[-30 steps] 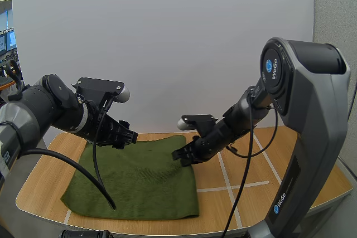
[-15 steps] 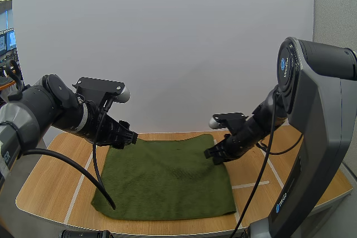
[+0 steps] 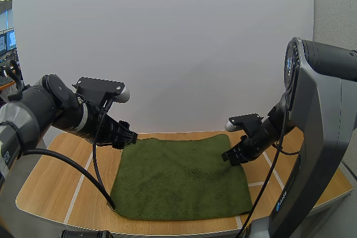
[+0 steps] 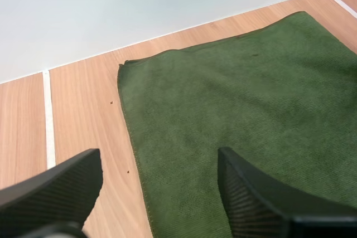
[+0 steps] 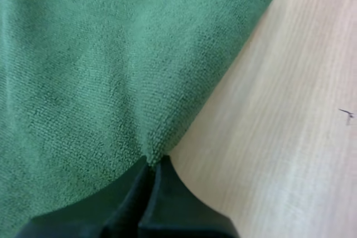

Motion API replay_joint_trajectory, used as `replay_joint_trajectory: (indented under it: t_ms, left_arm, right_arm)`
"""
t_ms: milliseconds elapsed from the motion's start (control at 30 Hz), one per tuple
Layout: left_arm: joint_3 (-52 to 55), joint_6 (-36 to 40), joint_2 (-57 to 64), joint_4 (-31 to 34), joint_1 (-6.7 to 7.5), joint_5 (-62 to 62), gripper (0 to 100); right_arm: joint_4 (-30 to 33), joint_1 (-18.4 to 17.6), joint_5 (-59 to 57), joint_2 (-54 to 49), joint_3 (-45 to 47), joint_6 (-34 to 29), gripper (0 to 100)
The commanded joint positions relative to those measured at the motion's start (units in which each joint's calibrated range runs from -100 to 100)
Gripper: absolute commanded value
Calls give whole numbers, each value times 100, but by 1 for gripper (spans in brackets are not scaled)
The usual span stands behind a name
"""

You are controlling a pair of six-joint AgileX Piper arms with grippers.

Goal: Fold the towel

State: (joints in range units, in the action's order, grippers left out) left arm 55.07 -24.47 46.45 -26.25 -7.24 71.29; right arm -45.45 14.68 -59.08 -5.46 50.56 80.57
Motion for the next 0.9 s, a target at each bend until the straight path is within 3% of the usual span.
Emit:
replay_joint_trajectory:
  t_ms: [0, 333, 400, 467, 533, 567, 867]
  left_arm:
    - [-55, -23, 52, -69, 21, 62, 94]
    - [-55, -23, 52, -82, 21, 62, 94]
    - [-55, -23, 52, -82, 21, 62, 94]
    - [-55, -23, 52, -82, 21, 62, 94]
    - [-55, -66, 52, -80, 21, 62, 94]
    - [-55, -83, 52, -80, 21, 62, 94]
    - [-55, -247, 52, -141, 21, -185, 94]
  right_arm:
    - [203, 33, 204, -73, 49, 70, 0]
    - [160, 33, 486, -73, 49, 71, 0]
    - [160, 33, 505, -73, 49, 46, 18]
    - [160, 33, 505, -73, 49, -53, 48]
    - [160, 33, 505, -73, 49, -223, 91]
    - [160, 33, 505, -73, 49, -225, 100]
    - [-9, 33, 196, -326, 49, -323, 100]
